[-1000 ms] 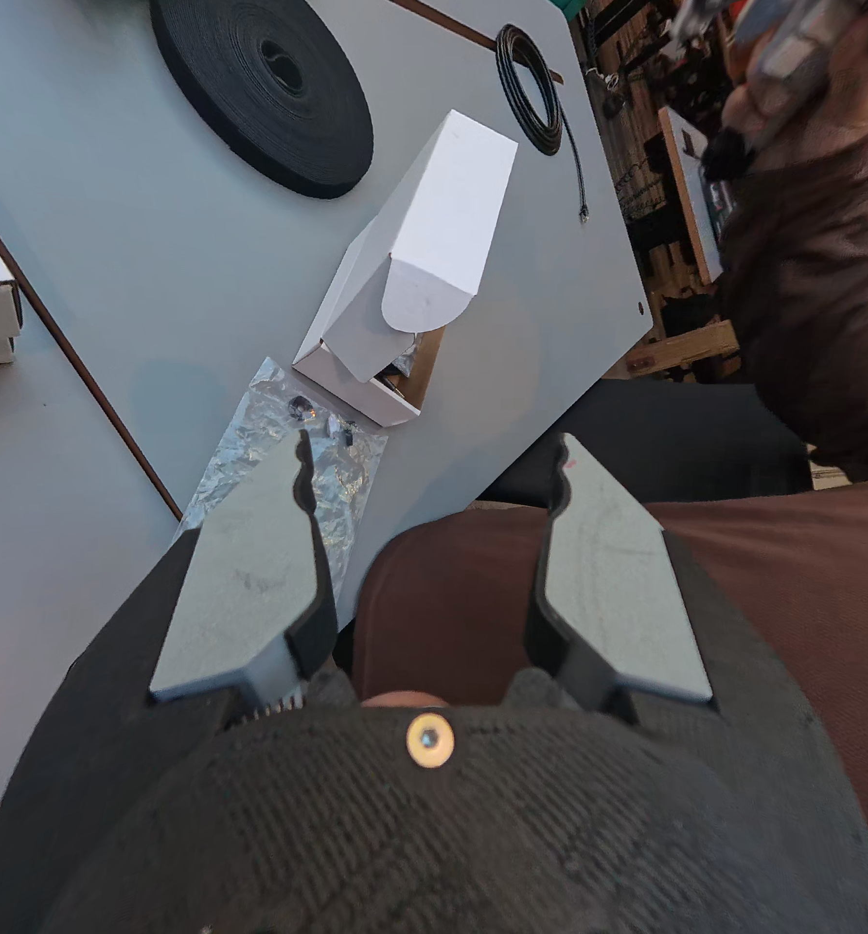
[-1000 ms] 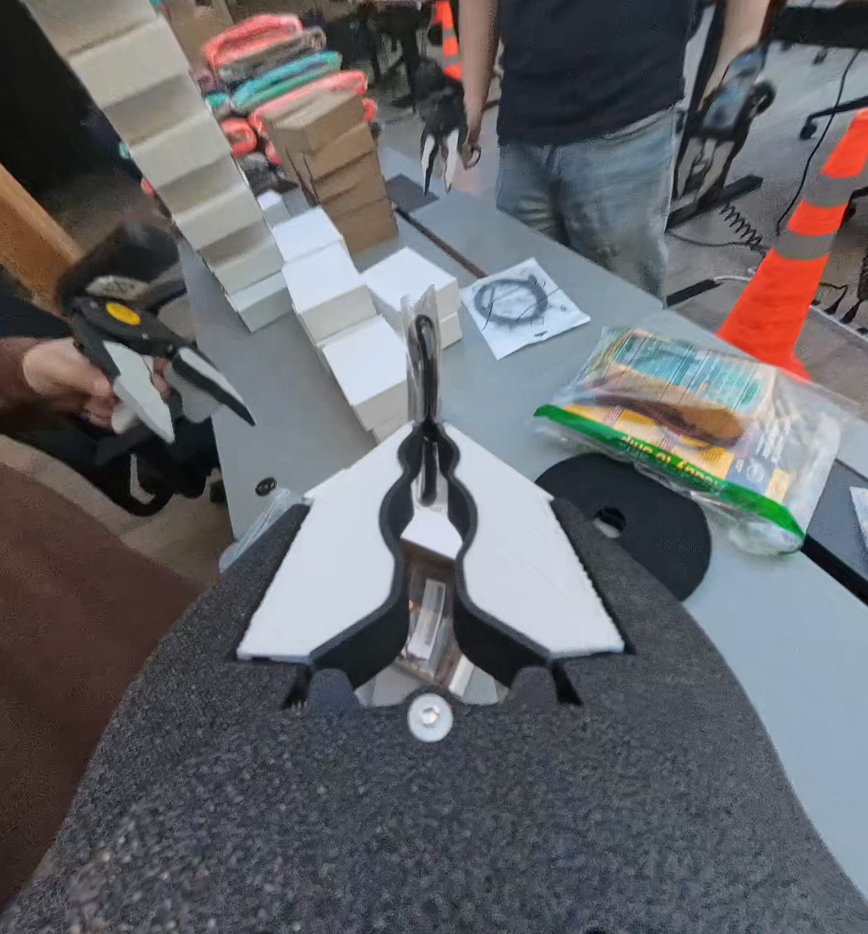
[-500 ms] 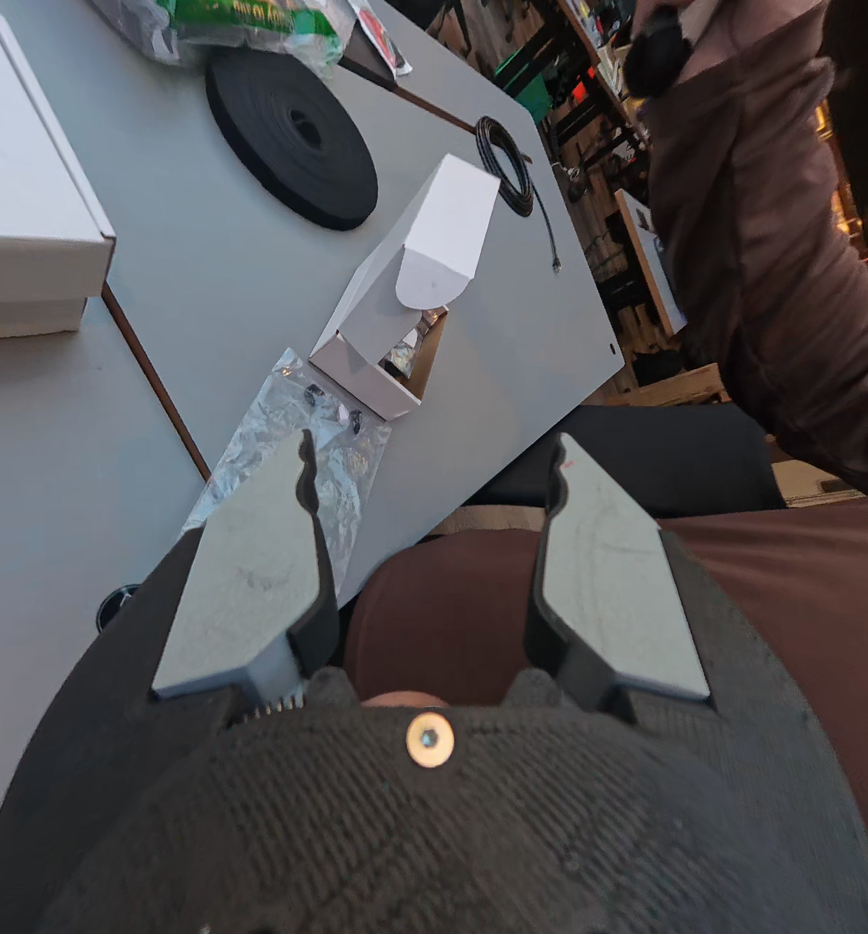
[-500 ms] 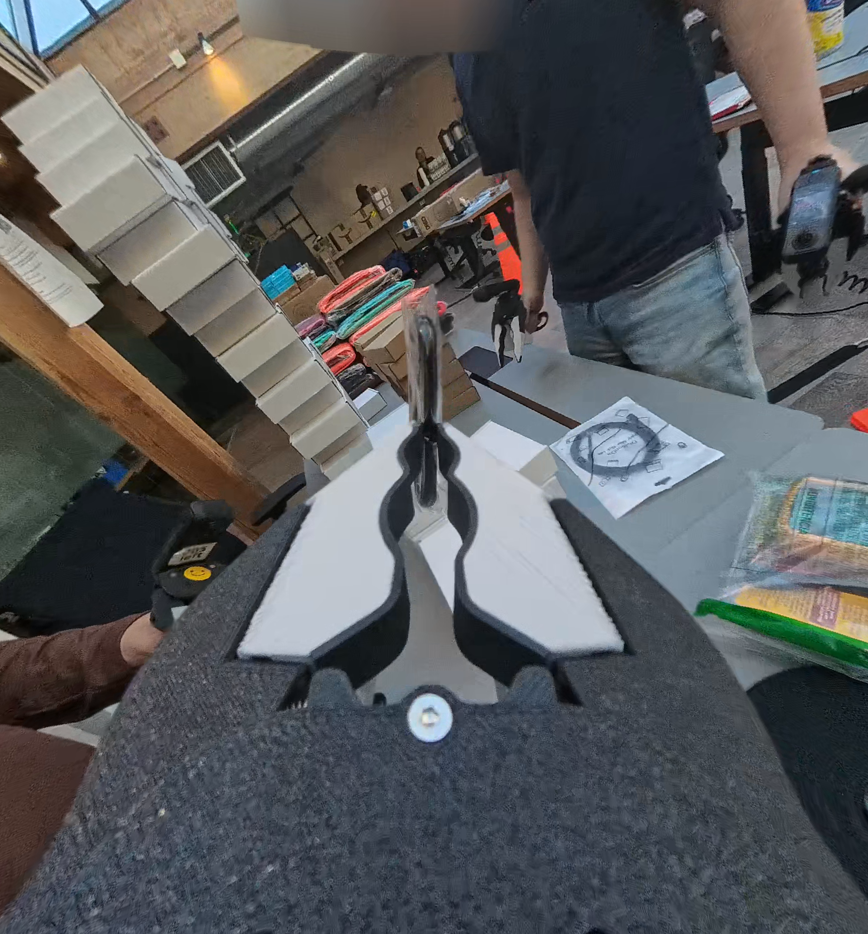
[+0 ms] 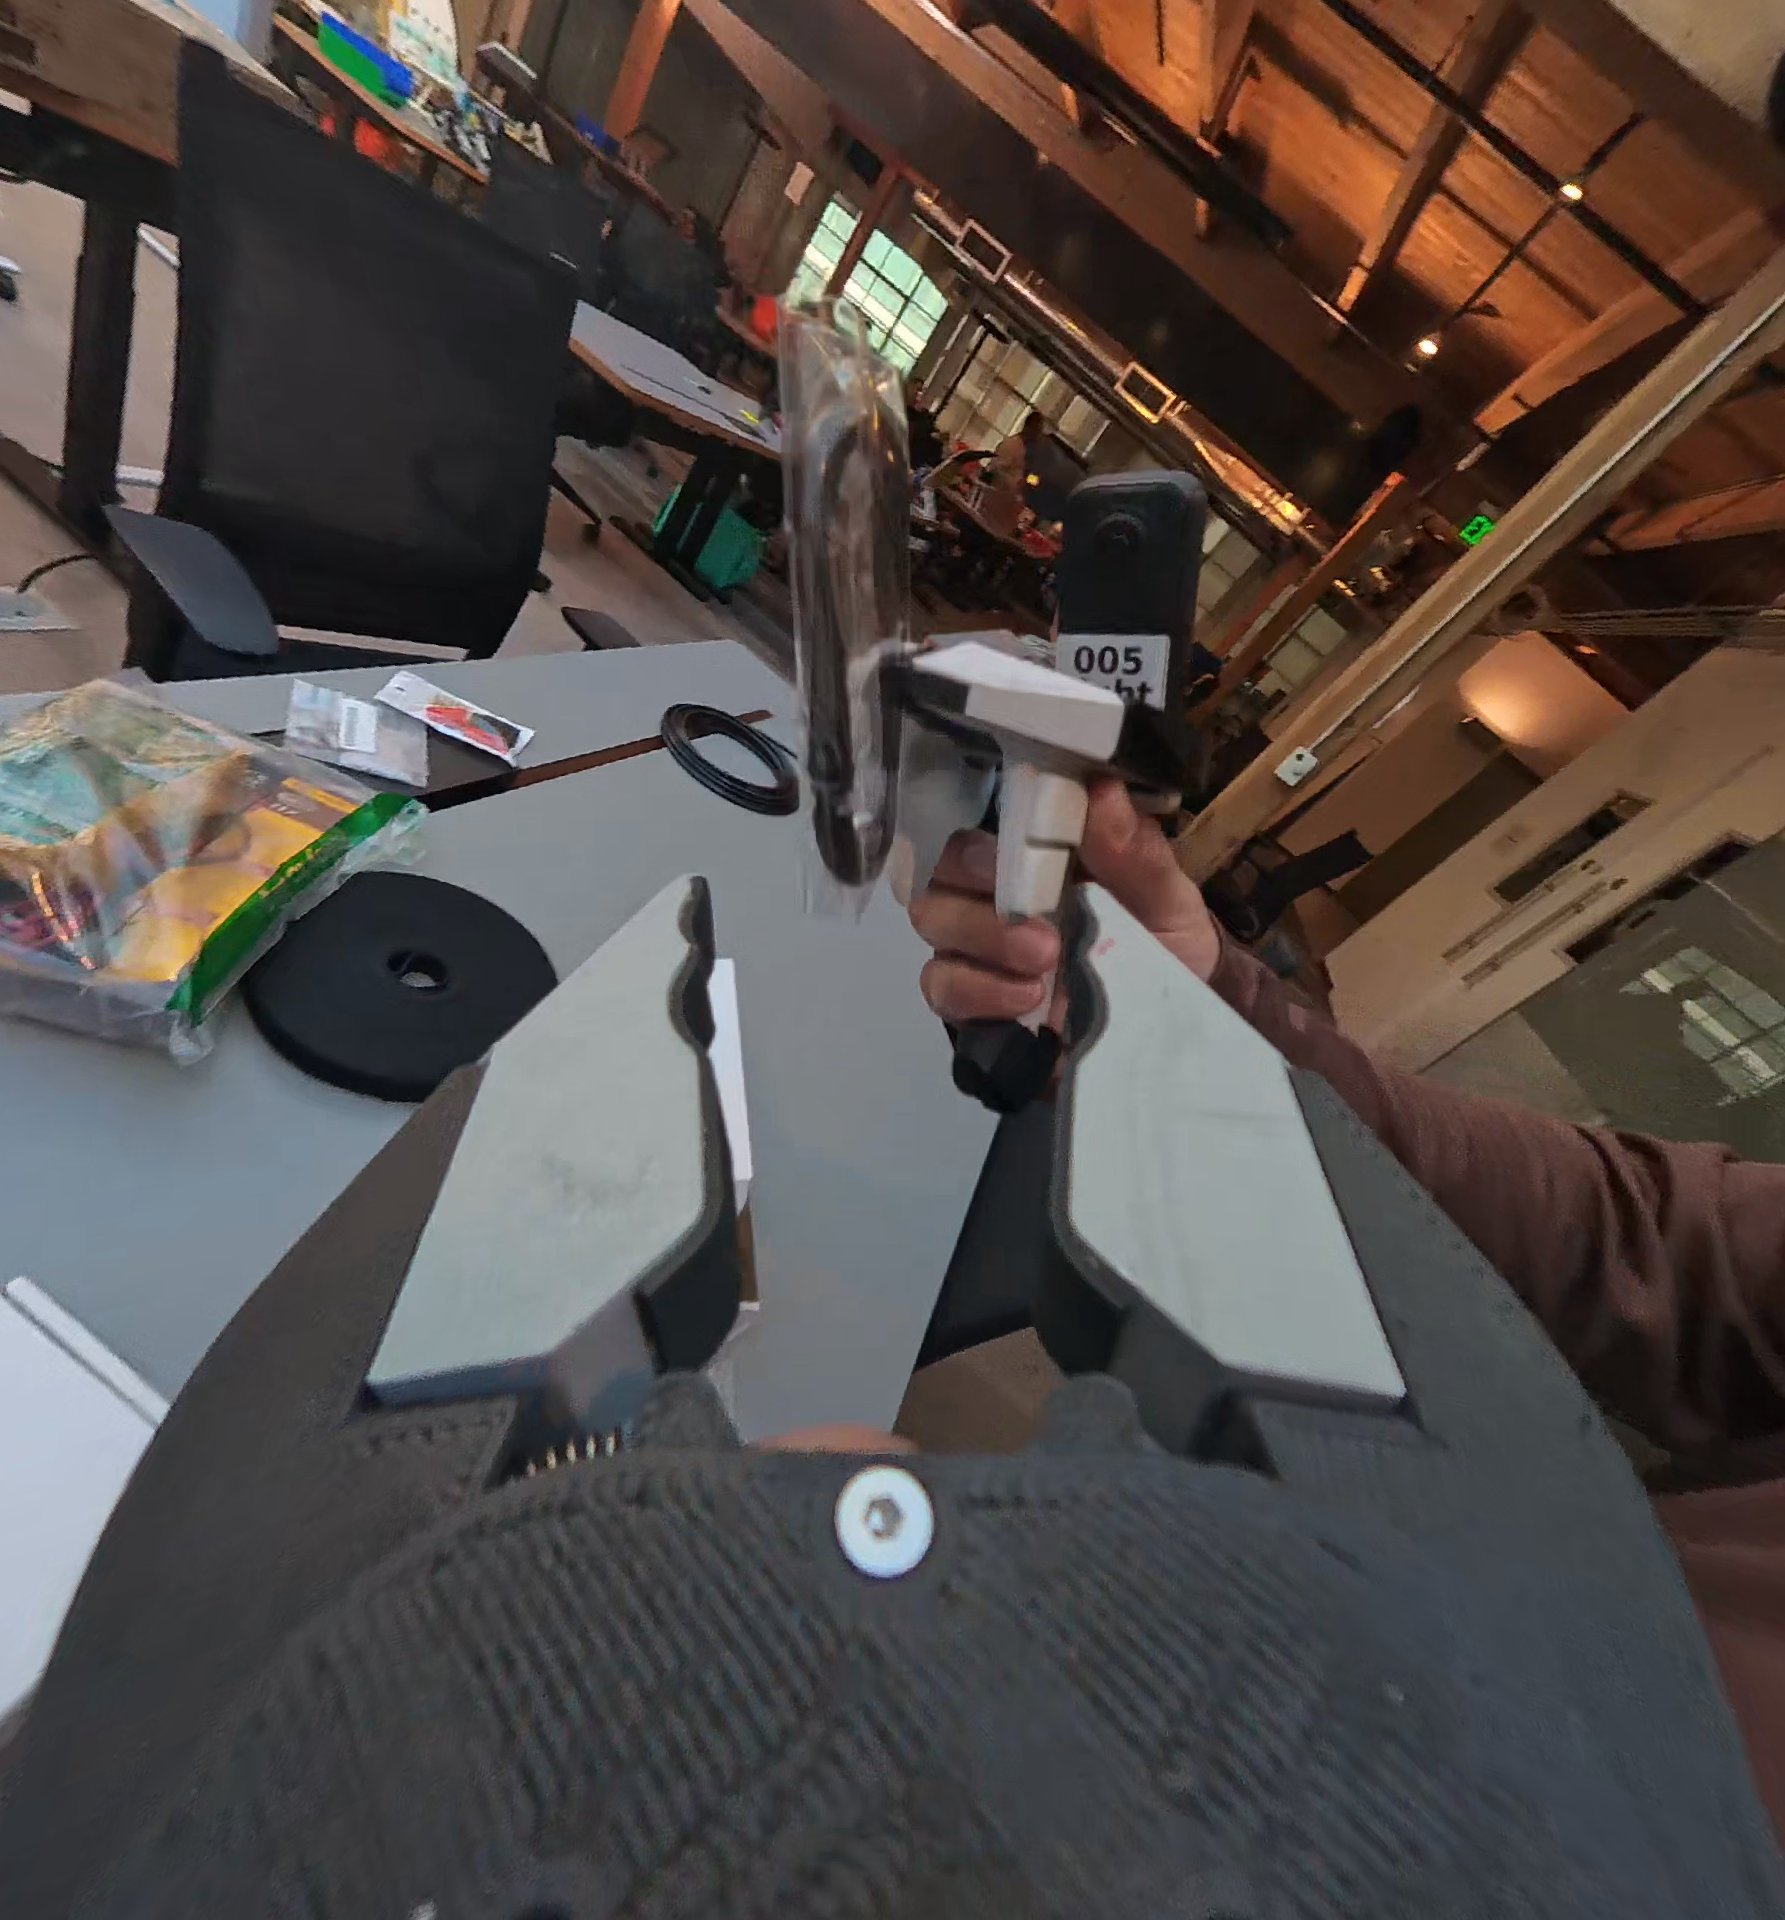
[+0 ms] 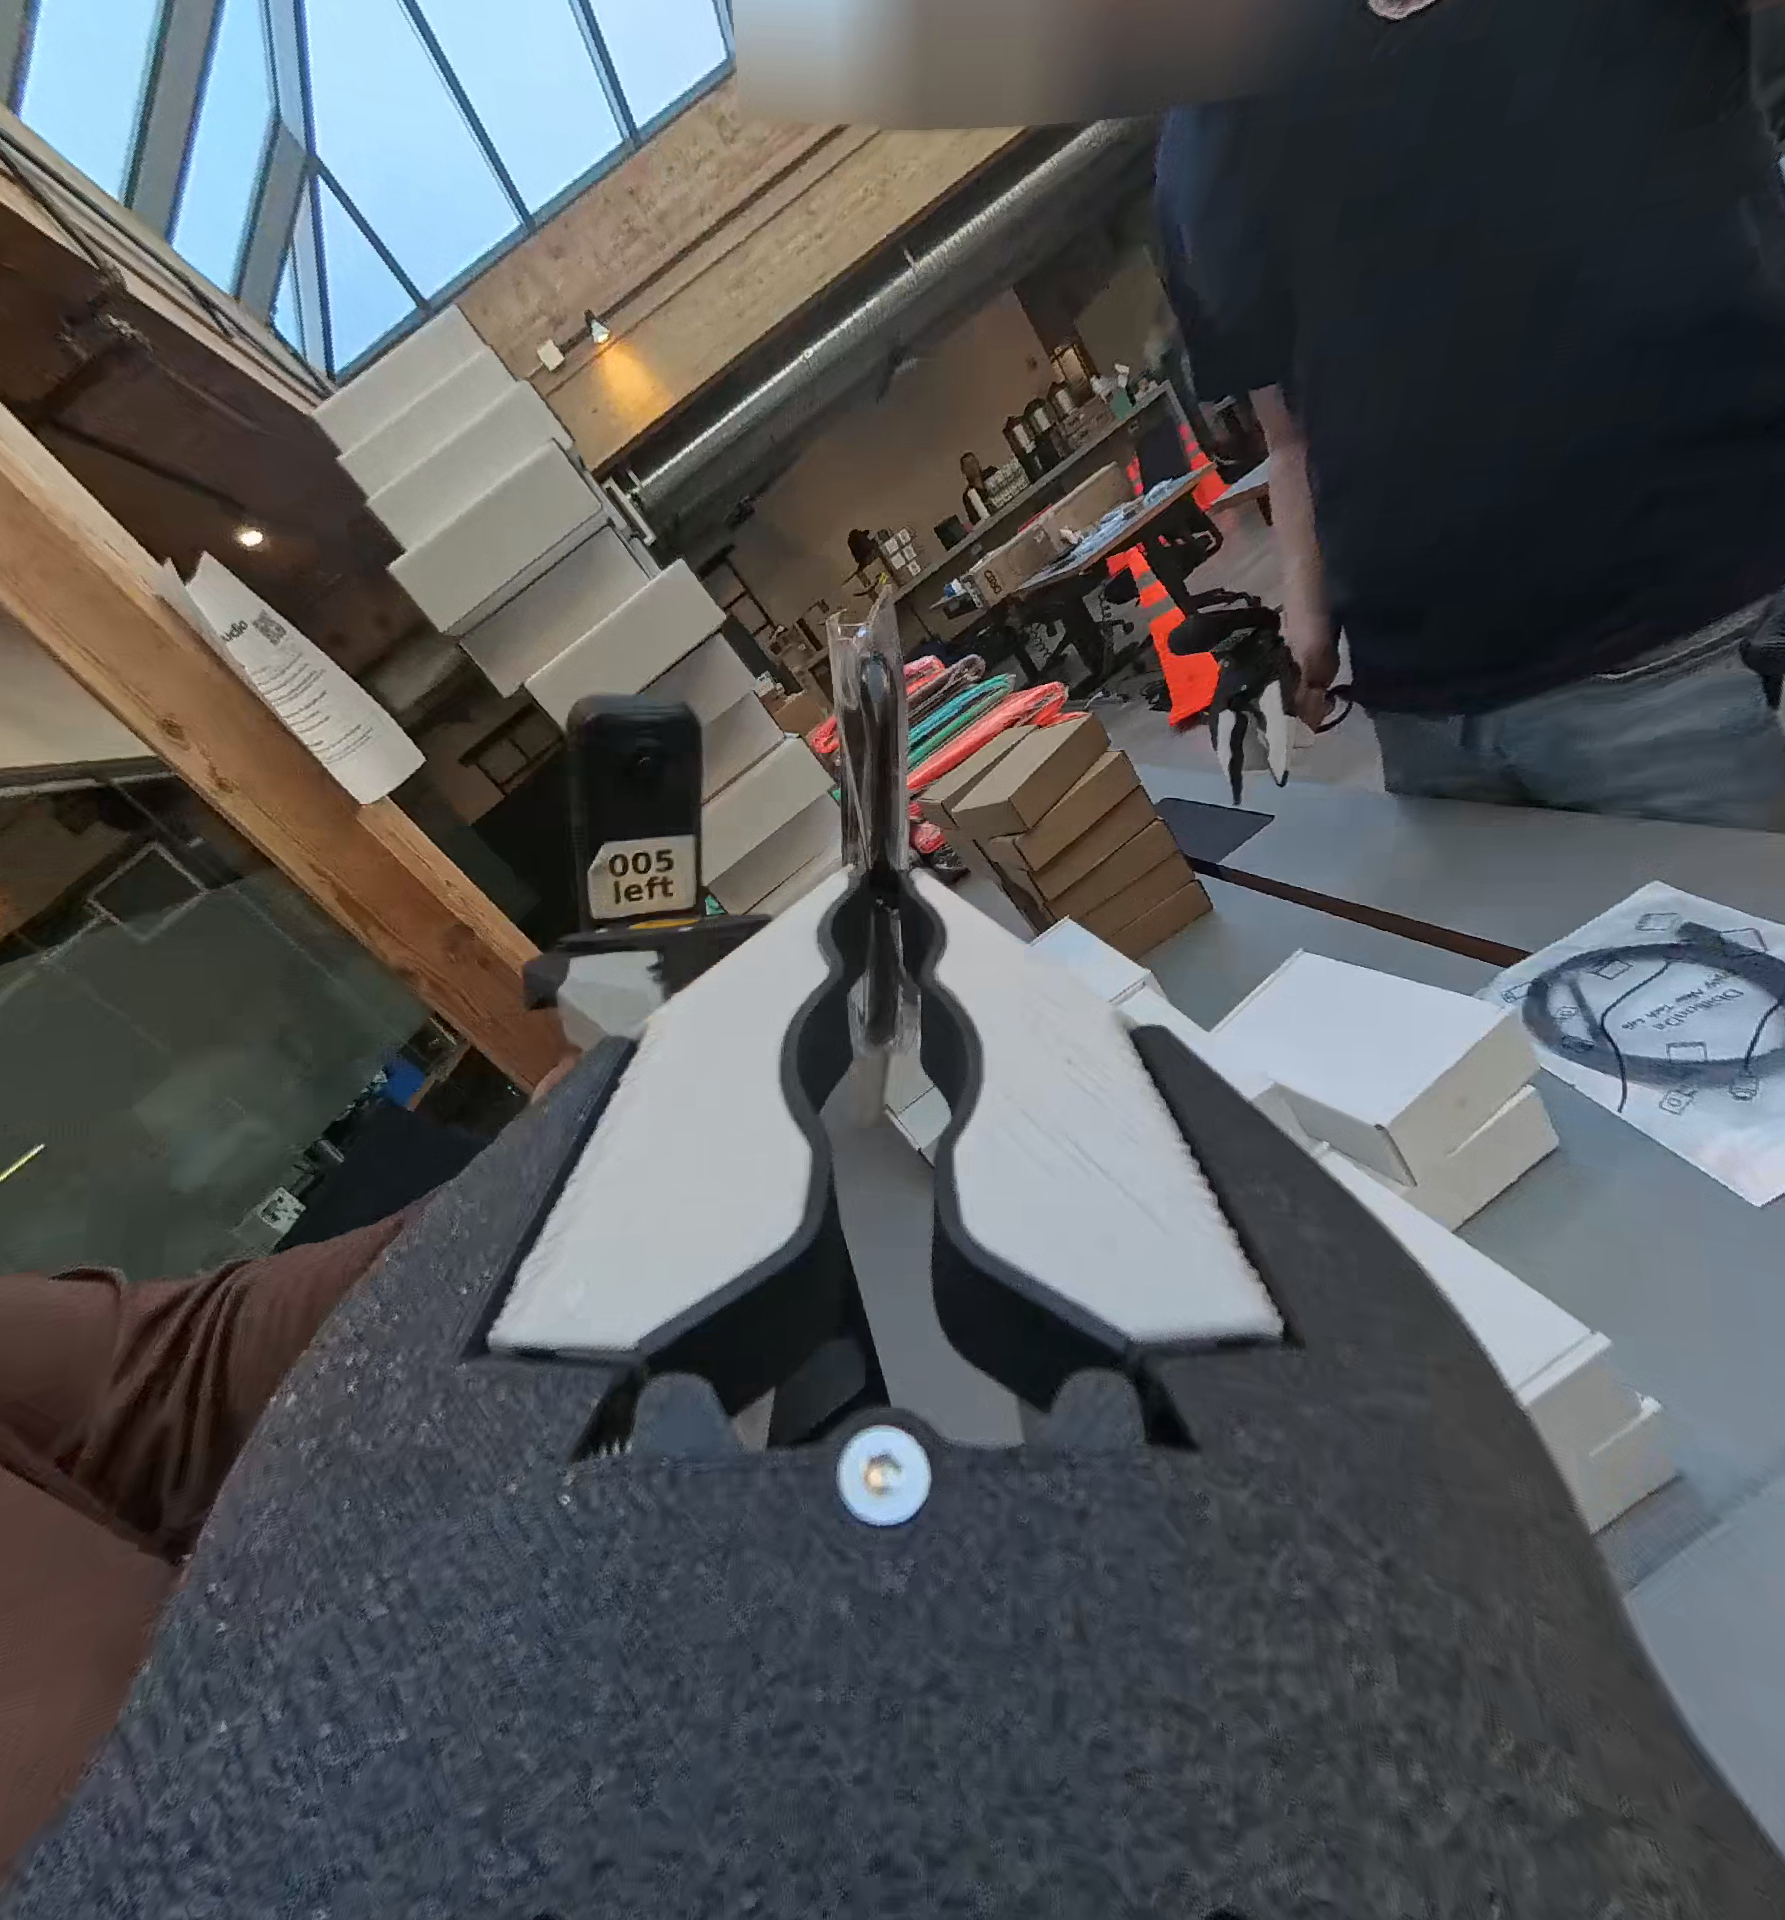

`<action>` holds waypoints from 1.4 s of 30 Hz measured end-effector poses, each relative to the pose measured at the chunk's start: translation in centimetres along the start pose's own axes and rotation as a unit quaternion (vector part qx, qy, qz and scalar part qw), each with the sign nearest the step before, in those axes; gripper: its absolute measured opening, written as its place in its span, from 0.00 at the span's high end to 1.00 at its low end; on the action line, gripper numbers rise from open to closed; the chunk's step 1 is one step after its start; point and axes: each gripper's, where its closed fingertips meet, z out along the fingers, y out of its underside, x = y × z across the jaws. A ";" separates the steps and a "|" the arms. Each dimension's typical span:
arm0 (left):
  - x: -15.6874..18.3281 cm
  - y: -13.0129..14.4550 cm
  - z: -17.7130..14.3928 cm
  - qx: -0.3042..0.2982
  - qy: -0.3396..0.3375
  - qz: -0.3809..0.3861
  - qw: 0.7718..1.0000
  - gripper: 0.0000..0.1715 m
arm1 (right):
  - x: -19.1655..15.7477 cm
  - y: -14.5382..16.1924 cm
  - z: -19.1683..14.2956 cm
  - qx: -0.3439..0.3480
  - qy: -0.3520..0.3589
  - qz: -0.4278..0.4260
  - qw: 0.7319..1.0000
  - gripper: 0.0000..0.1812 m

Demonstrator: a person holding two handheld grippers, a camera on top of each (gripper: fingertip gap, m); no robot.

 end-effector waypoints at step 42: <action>-5.5 -0.4 4.1 -0.060 -0.035 -0.104 0.992 0.97 | 6.4 2.5 -6.8 -0.162 0.165 -0.080 0.970 0.80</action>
